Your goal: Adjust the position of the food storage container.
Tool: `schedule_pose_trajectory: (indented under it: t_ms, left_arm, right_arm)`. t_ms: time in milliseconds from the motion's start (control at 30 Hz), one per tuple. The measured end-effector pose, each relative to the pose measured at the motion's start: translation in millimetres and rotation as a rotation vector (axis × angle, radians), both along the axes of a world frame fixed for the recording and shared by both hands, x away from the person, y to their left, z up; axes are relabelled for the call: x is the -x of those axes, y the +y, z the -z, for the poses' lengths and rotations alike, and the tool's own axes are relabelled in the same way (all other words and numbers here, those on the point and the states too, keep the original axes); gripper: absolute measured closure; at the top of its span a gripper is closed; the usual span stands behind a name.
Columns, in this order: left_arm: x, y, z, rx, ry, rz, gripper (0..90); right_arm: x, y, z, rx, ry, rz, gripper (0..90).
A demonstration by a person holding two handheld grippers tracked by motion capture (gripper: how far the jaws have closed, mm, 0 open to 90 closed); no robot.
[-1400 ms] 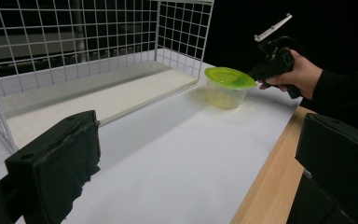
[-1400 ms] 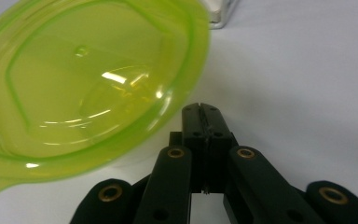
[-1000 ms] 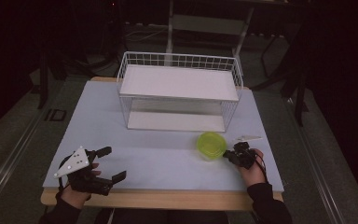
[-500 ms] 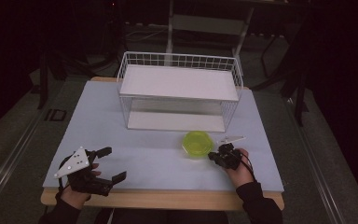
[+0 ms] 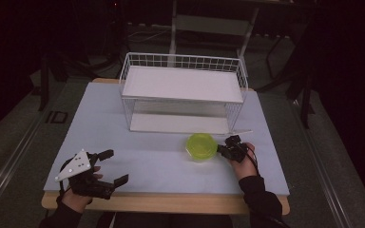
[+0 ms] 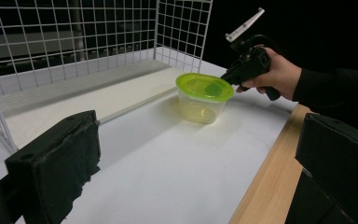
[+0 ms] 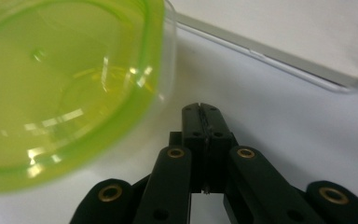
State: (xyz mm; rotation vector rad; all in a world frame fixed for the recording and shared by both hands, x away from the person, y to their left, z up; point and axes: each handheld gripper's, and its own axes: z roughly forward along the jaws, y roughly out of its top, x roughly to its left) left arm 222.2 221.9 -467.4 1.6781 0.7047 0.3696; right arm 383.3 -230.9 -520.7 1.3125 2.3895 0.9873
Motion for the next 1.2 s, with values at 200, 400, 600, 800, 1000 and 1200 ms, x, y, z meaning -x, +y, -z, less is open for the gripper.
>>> schedule_pose_trajectory:
  t_ms: [200, 400, 600, 800, 1000, 1200]
  left_arm:
    - [0.0, 0.4, 0.1, 0.001, 0.0, 0.004, 0.6]
    - [0.5, 0.0, -0.5, -0.001, -0.001, 0.005, 0.6]
    - [0.9, 0.0, -0.8, -0.001, -0.002, 0.006, 0.6]
    - [0.9, -0.5, -0.6, -0.002, -0.001, 0.007, 0.6]
    - [-0.1, -0.3, 0.0, -0.004, 0.003, 0.009, 0.6]
    - [0.3, -0.6, 0.0, -0.005, 0.003, 0.01, 0.6]
  right_arm:
    - [0.8, 9.3, 2.1, -0.019, 0.016, -0.027, 90.0]
    - [9.0, 15.5, 5.7, -0.023, 0.033, -0.061, 90.0]
    - [17.3, 24.9, 6.5, -0.031, 0.043, -0.097, 90.0]
    - [15.1, 26.0, 3.0, -0.036, 0.029, -0.084, 89.9]
    - [5.5, 26.4, 4.0, -0.044, 0.031, -0.065, 89.9]
    - [6.2, 39.6, 5.3, -0.035, 0.039, -0.099, 89.7]
